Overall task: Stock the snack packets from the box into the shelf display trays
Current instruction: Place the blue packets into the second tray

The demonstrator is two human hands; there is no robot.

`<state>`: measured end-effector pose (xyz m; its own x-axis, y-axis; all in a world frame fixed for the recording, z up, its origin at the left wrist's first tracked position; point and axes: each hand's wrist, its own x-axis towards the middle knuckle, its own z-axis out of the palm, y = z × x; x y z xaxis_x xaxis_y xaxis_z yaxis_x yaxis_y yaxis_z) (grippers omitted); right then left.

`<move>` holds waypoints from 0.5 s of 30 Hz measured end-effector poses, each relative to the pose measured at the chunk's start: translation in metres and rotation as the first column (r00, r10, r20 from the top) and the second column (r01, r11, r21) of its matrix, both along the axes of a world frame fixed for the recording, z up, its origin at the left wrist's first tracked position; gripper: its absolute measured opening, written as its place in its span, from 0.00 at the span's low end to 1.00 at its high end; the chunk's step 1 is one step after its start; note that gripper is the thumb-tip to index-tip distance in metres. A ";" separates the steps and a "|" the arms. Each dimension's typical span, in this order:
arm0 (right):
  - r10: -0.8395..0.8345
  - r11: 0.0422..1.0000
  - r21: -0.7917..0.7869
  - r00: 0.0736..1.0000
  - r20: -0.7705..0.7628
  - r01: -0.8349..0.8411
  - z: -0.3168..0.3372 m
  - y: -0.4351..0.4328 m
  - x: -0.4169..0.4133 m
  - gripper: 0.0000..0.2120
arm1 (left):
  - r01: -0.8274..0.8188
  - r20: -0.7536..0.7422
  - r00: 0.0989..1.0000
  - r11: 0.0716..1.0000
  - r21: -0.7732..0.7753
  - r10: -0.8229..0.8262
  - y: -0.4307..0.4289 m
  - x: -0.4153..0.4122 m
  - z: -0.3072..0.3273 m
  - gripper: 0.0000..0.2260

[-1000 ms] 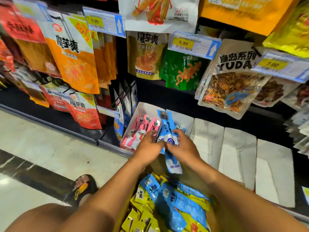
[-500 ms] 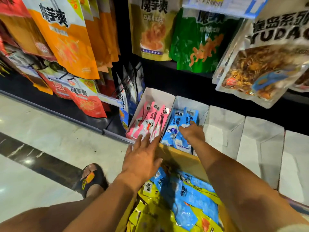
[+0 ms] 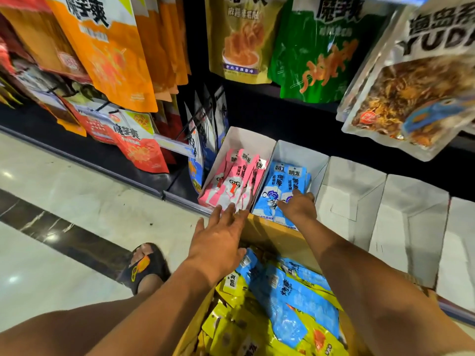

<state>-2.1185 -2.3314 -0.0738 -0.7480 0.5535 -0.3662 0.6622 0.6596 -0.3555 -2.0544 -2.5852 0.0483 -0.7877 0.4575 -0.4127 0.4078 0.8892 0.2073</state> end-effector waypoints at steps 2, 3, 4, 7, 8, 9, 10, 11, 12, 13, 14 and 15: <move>0.053 0.999 0.002 0.999 -0.011 -0.053 0.007 0.000 0.007 0.30 | 0.015 0.014 1.000 1.000 -0.009 -0.015 0.002 0.002 0.001 0.39; 0.082 0.997 0.002 0.997 -0.018 -0.082 0.010 0.000 0.012 0.29 | 0.023 0.022 1.000 1.000 -0.013 -0.022 0.003 0.003 0.002 0.39; 0.103 0.995 0.003 0.994 -0.027 -0.103 0.015 0.000 0.018 0.28 | 0.030 0.029 0.999 0.999 -0.016 -0.029 0.003 0.004 0.002 0.39; 0.163 0.987 0.003 0.984 -0.079 -0.163 0.029 -0.003 0.040 0.26 | 0.044 0.058 0.997 0.999 -0.019 -0.043 0.002 0.010 0.002 0.40; 0.176 0.984 -0.008 0.977 -0.119 -0.178 0.034 -0.005 0.049 0.25 | 0.047 0.070 0.996 0.999 -0.022 -0.046 0.001 0.012 0.001 0.40; 0.185 0.981 -0.026 0.968 -0.169 -0.191 0.037 -0.008 0.059 0.22 | 0.049 0.083 0.995 0.998 -0.027 -0.046 -0.001 0.014 -0.001 0.41; 0.196 0.977 -0.043 0.955 -0.223 -0.211 0.040 -0.011 0.070 0.20 | 0.049 0.096 0.994 0.998 -0.038 -0.045 -0.004 0.015 -0.002 0.42; 0.218 0.969 -0.054 0.934 -0.283 -0.242 0.043 -0.014 0.082 0.17 | 0.049 0.107 0.993 0.997 -0.054 -0.043 -0.007 0.017 -0.005 0.42; 0.254 0.956 -0.051 0.905 -0.341 -0.288 0.046 -0.017 0.095 0.14 | 0.051 0.118 0.992 0.996 -0.076 -0.041 -0.009 0.018 -0.007 0.43; 0.299 0.940 -0.039 0.873 -0.386 -0.339 0.047 -0.019 0.108 0.11 | 0.054 0.134 0.990 0.993 -0.101 -0.040 -0.012 0.020 -0.009 0.43; 0.348 0.923 -0.004 0.842 -0.413 -0.384 0.049 -0.022 0.122 0.08 | 0.057 0.157 0.987 0.991 -0.124 -0.037 -0.013 0.021 -0.010 0.43; 0.409 0.905 0.079 0.805 -0.430 -0.418 0.049 -0.024 0.135 0.07 | 0.059 0.181 0.983 0.988 -0.142 -0.033 -0.015 0.022 -0.010 0.42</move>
<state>-1.9840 -2.3554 -0.0248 -0.9877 0.1522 0.0361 0.1072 0.8268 -0.5522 -2.0320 -2.6000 0.0384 -0.6753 0.4160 -0.6091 0.4172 0.8964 0.1496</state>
